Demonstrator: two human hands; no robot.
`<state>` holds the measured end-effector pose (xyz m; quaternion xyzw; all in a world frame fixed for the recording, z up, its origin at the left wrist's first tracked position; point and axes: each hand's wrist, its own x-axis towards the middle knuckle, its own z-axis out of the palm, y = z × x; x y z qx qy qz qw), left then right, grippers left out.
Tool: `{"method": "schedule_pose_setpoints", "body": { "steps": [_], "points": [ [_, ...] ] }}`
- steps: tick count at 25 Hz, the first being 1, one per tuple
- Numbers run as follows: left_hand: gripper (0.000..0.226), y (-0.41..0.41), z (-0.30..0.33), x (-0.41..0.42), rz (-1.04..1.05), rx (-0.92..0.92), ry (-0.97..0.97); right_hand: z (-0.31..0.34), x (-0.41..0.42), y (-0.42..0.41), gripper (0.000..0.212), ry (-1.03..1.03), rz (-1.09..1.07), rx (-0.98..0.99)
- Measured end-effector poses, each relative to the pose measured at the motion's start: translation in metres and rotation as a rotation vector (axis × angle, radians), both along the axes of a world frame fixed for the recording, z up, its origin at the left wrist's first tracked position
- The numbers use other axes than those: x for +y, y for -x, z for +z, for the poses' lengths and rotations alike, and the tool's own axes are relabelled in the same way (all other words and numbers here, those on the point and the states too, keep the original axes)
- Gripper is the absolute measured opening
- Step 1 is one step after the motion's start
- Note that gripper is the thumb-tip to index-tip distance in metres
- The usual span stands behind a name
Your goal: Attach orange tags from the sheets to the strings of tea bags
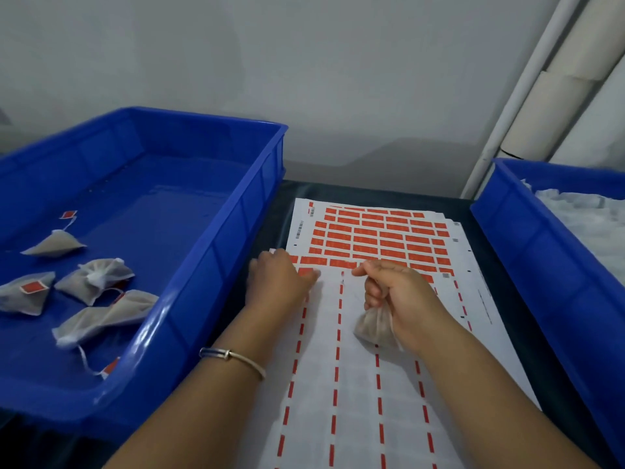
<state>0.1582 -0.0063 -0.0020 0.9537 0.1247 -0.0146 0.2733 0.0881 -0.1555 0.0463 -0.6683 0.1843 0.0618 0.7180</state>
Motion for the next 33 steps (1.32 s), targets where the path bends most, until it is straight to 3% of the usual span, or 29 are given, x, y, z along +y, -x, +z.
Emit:
{"method": "schedule_pose_setpoints", "body": {
  "steps": [2,4,7,10,12,15,18,25,29,33],
  "points": [
    [0.074,-0.006,-0.012,-0.004,-0.001,0.005,-0.143,-0.004,0.002,-0.015,0.024,0.048,-0.004,0.053],
    [0.072,-0.013,-0.016,-0.004,-0.011,0.024,-0.066,-0.008,0.004,-0.029,0.017,0.153,0.001,0.085],
    [0.063,-0.021,-0.016,0.003,-0.030,-0.002,0.101,-0.017,0.011,-0.052,0.001,0.519,0.081,0.030],
    [0.059,-0.015,-0.028,0.004,-0.030,-0.118,0.115,-0.026,0.016,-0.074,0.041,0.723,0.316,-0.037],
    [0.059,-0.009,-0.036,0.004,-0.016,-0.181,0.148,-0.026,0.019,-0.085,0.052,0.795,0.421,-0.046],
    [0.059,-0.004,-0.039,0.005,-0.053,-0.210,0.223,-0.023,0.019,-0.098,0.053,0.862,0.484,-0.009],
    [0.064,0.002,-0.036,0.006,-0.170,-0.200,0.203,-0.018,0.011,-0.105,0.039,0.939,0.581,0.121],
    [0.056,0.012,-0.027,0.010,-0.328,-0.344,0.104,0.001,-0.016,-0.106,0.018,0.697,0.676,0.227],
    [0.046,0.018,-0.022,0.011,-0.400,-0.446,0.006,-0.003,-0.018,-0.102,0.032,0.552,0.608,0.167],
    [0.053,0.021,-0.015,0.012,-0.430,-0.447,0.110,-0.009,-0.017,-0.093,0.040,0.500,0.575,0.074]
  ]
}}
